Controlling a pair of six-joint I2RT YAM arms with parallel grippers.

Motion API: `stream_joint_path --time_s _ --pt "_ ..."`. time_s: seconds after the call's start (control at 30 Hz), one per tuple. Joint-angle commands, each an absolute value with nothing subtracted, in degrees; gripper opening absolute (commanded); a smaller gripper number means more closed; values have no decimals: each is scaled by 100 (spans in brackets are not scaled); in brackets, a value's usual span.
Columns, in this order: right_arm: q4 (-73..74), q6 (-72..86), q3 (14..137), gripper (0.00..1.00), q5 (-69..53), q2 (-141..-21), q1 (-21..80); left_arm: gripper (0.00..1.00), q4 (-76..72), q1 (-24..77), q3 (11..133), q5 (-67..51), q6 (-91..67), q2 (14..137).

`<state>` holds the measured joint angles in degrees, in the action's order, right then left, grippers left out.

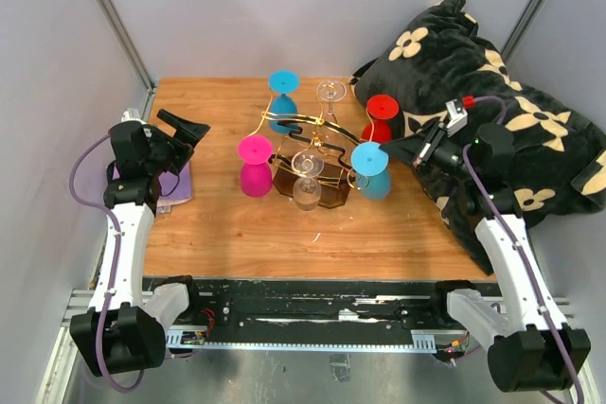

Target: Take the wine glass off the wine glass rack

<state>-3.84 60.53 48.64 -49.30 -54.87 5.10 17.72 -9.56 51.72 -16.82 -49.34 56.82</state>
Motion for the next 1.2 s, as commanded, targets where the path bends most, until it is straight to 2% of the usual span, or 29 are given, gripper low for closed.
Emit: stream_joint_path --time_s 0.0,0.13,0.37,0.47,0.6,0.97,1.17 --pt "320 5421 5296 0 -4982 -5177 19 96 1640 -923 5059 -1875 -4920 5594" --pt "469 5168 5400 0 -5389 -5262 -214 96 1658 -926 5035 -1916 -4904 5594" --pt "2042 3571 5885 0 -5143 -4957 -290 96 1753 -926 5064 -1811 -4769 5546" --pt "3093 2531 6288 1 -4560 -4776 -266 96 1726 -928 5031 -1850 -4786 5567" --pt "3991 1540 6495 1 -3145 -4468 123 96 1733 -924 5048 -1938 -4758 5583" --pt "4797 112 6011 1 -2112 -3945 1125 96 1512 -927 4851 -2140 -4923 5589" --pt "4562 -819 5343 1 30 -3760 2466 96 1407 -931 4756 -2155 -4904 5629"
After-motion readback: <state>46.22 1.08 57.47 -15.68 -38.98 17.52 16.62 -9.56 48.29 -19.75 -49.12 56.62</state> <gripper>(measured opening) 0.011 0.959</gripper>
